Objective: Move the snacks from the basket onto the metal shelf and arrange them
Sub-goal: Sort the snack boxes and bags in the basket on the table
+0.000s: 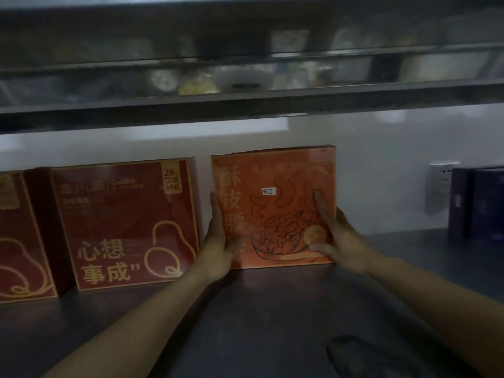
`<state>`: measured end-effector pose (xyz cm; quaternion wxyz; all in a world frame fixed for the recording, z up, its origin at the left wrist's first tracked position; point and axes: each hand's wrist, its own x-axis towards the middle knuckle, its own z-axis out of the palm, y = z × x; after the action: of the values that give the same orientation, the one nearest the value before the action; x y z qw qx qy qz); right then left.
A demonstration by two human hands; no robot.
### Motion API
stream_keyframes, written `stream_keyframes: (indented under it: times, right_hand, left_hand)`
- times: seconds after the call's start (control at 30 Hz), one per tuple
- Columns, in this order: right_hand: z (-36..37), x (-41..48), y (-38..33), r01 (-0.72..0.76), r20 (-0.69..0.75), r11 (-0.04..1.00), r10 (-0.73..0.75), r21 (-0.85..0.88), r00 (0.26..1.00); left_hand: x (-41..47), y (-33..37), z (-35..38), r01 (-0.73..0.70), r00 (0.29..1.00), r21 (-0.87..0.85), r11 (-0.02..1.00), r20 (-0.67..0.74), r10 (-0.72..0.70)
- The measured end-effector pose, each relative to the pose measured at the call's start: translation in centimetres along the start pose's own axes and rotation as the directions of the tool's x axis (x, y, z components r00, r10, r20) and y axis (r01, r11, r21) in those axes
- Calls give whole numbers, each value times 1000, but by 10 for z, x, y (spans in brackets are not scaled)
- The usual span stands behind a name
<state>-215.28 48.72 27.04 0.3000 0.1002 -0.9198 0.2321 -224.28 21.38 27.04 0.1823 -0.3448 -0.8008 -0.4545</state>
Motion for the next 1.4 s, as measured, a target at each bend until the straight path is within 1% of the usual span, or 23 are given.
stream_keyframes:
  times: [0.17, 0.3, 0.4, 0.6, 0.67, 0.7, 0.73, 0.77, 0.83, 0.87, 0.9, 0.93, 0.97, 1.03, 1.1, 1.17, 1.23, 1.3, 1.4]
  right_hand:
    - [-1, -1, -4, -30, 6, 999, 30, -17, 1000]
    - [-3, -2, -8, -59, 31, 998, 60, -23, 998]
    - [-3, -4, -11, -106, 42, 994, 106, -15, 993]
    - [-5, -8, -22, -177, 38, 984, 176, 23, 984]
    - [-8, -10, -26, -220, 33, 975, 219, 29, 975]
    - [-10, -13, -30, -242, 19, 970, 241, 14, 970]
    - [-12, -16, -34, -259, -16, 966, 258, -26, 966]
    - [-14, -20, -38, -266, -90, 960, 259, -84, 962]
    - [-19, -28, -53, -253, -291, 947, 190, -198, 938]
    - [-21, -32, -62, -244, -360, 939, 146, -243, 922]
    - [-23, -35, -73, -232, -389, 930, 108, -287, 915]
    - [-25, -38, -85, -204, -373, 920, 70, -333, 925]
    - [-27, -41, -98, -172, -306, 908, 51, -383, 951]
    - [-26, -47, -123, -129, -97, 862, 93, -490, 991]
    - [-20, -54, -144, -66, 62, 822, 122, -566, 991]
    - [-11, -61, -166, -27, 135, 815, 129, -579, 982]
    - [-3, -70, -189, -26, 183, 831, 153, -556, 971]
    - [5, -79, -210, -22, 237, 847, 173, -530, 956]
    - [15, -92, -240, 27, 293, 878, 130, -478, 947]
  left_hand:
    - [-2, 4, 0, 5, 1000, 7, 1000, 11, -5]
    - [-5, 6, 0, 24, 1000, 12, 1000, -12, -24]
    - [-8, 10, -2, 34, 999, 27, 999, -7, -34]
    - [-14, 20, -3, 81, 997, -21, 996, 9, -81]
    - [-18, 23, -5, 85, 996, 1, 996, 15, -85]
    - [-20, 25, -7, 71, 997, 41, 997, 2, -72]
    - [-22, 26, -9, 51, 999, 77, 996, -16, -50]
    - [-26, 27, -11, 31, 999, 112, 993, -29, -28]
    - [-36, 37, -17, 34, 999, 189, 981, -43, -26]
    - [-41, 43, -20, 25, 998, 275, 961, -57, -10]
    - [-46, 49, -25, -2, 997, 395, 919, -66, 30]
    - [-52, 56, -30, -31, 996, 508, 861, -53, 67]
    - [-58, 62, -36, -59, 995, 583, 810, -31, 95]
    - [-70, 74, -48, -71, 997, 656, 751, 14, 82]
    - [-84, 79, -59, -65, 998, 700, 711, 50, 42]
    - [-101, 81, -71, -61, 997, 735, 675, 71, 13]
    - [-117, 82, -87, -46, 997, 770, 636, 74, -17]
    - [-134, 84, -102, -3, 997, 789, 614, 52, -62]
    - [-165, 89, -128, 46, 997, 813, 580, -1, -78]
